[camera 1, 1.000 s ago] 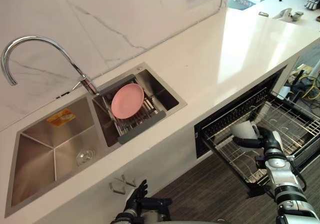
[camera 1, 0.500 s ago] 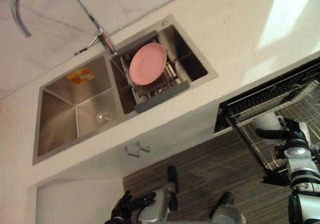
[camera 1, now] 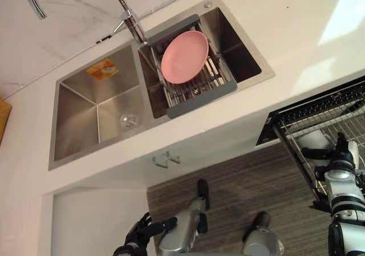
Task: Walk over to the sink, pick up the cup, carry it to the dishwasher, place the cup inside the dishwasher, then close the dishwasher door
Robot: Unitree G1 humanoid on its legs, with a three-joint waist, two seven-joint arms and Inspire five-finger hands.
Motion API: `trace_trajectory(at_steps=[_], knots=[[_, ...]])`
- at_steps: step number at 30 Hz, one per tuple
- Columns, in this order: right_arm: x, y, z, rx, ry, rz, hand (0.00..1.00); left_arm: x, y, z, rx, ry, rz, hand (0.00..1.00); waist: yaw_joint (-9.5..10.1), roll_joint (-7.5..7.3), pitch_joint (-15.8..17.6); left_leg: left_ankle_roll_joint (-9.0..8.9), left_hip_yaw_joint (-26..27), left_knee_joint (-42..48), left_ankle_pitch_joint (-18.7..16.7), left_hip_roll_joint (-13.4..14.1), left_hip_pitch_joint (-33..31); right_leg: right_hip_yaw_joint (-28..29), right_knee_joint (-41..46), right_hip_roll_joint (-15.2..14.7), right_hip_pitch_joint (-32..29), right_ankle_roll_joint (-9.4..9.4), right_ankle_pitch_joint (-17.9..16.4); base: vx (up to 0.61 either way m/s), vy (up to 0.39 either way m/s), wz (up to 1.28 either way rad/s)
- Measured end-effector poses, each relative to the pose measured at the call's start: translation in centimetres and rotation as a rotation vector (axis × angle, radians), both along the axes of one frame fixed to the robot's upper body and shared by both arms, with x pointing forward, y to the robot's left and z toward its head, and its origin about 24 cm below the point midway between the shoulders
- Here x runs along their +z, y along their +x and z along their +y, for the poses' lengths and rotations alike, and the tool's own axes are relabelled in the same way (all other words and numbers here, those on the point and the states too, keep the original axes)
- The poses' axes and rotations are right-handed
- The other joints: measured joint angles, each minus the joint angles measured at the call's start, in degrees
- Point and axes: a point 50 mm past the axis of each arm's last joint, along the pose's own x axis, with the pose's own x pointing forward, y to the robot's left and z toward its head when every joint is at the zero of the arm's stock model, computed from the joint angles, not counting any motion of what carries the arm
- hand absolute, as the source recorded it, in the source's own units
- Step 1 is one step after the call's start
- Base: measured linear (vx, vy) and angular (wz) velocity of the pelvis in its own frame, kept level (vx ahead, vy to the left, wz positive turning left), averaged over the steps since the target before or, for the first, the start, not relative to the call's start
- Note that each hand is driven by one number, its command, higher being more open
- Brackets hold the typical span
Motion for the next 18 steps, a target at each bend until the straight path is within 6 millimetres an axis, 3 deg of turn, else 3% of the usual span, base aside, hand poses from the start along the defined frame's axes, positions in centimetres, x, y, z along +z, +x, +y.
trace_trajectory(at_steps=[4, 7, 9, 12, 15, 18], knots=[[-1.0, -1.2, 2.7, -0.048, 0.153, -0.179, 1.0, -0.1, -0.1, 0.2, 0.002, 0.011, 0.026, 1.0, -0.72, -1.32, -0.41, 0.51, 2.68, -0.27, -1.35, -1.51, 2.21, 2.08, -1.68, -1.35, 1.68, 1.73, 1.02, 0.12, 0.004, -0.24], [-2.3, -2.9, 4.4, -0.069, 0.317, -0.272, 1.0, -0.5, -0.9, 0.6, 0.037, 0.024, 0.091, 1.0, -1.44, -3.74, -1.91, 0.26, 3.6, -0.11, -2.16, -2.36, 4.63, 2.85, -3.15, -2.09, 4.12, 2.23, 1.48, 0.18, -0.03, -0.15], [-2.5, -3.8, 5.4, -0.042, 0.442, -0.378, 1.0, -0.7, -1.5, 1.2, 0.079, 0.041, 0.131, 1.0, -1.57, -6.26, -3.48, -0.58, 5.19, -0.1, -2.8, -2.04, 6.35, 3.56, -4.65, -1.85, 5.77, 2.29, 1.5, 0.14, -0.073, -0.24], [-1.4, -4.5, 6.0, 0.005, 0.542, -0.557, 1.0, -1.0, -2.2, 1.6, 0.135, 0.056, 0.166, 1.0, -1.83, -8.86, -5.5, -1.63, 6.59, -0.09, -3.64, -0.98, 8.13, 5.0, -5.92, -0.81, 7.01, 2.28, 1.5, 0.08, -0.095, -0.31], [0.0, -4.5, 6.2, 0.075, 0.583, -0.691, 1.0, -1.2, -2.8, 1.8, 0.188, 0.041, 0.191, 1.0, -1.75, -10.33, -6.73, -2.08, 8.64, -0.01, -4.44, -0.1, 9.52, 6.9, -6.23, -0.13, 7.26, 2.01, 1.36, 0.01, -0.044, -0.36], [1.5, -4.8, 6.9, 0.22, 0.584, -0.778, 1.0, -1.6, -3.8, 1.4, 0.29, -0.02, 0.22, 1.0, -1.59, -11.45, -7.83, -0.82, 10.66, 1.89, -6.57, 1.18, 10.09, 8.63, -7.63, 1.02, 7.89, 1.25, 1.6, -0.02, -0.033, -0.42]])
